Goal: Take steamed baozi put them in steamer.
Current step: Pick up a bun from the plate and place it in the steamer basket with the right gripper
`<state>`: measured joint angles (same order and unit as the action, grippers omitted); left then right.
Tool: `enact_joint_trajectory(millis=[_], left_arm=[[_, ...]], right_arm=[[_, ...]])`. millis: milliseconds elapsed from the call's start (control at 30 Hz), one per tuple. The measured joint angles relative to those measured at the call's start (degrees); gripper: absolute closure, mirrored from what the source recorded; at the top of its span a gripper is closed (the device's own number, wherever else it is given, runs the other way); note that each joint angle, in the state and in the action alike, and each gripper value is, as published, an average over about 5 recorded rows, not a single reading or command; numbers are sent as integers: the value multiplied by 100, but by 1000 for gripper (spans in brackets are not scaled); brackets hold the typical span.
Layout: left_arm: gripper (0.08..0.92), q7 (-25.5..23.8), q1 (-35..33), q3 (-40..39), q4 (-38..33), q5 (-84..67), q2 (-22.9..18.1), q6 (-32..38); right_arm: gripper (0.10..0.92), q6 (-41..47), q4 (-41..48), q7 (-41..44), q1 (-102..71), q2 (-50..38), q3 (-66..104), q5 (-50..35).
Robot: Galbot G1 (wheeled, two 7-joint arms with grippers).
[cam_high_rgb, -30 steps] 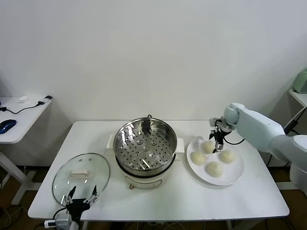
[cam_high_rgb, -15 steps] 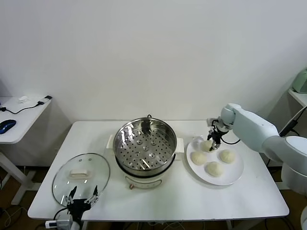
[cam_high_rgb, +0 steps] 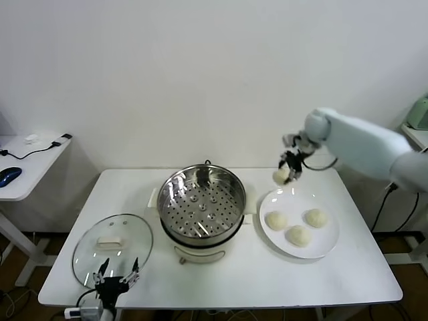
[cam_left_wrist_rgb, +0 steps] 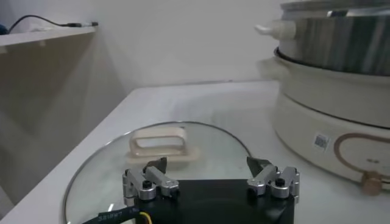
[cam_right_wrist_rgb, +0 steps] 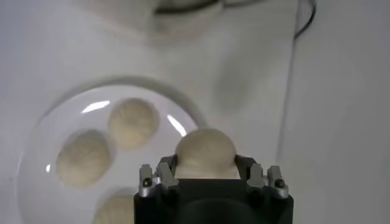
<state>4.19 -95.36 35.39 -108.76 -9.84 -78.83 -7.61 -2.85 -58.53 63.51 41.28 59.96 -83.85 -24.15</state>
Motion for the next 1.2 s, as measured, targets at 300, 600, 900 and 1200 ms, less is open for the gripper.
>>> enact_joint_trajectory(millis=[300,600,900,1200], left_arm=[[177,6,-20,-14,-124,7,-23,-7],[177,10,-39,0,-188,9,-20,-1],[177,33,6,-36,-173,13,-16,-5],[177,73,69,-47,-104,7,-17,-20]], right_arm=[[378,-1038,-1105,20,934,735,-367,-209],[379,-2167,-1034,-146,473,1455,-283,800],[378,-3012,-97,-545,-505,1918,149,2210],[380,-3537,942,-855,-1206,2353,592,3069]])
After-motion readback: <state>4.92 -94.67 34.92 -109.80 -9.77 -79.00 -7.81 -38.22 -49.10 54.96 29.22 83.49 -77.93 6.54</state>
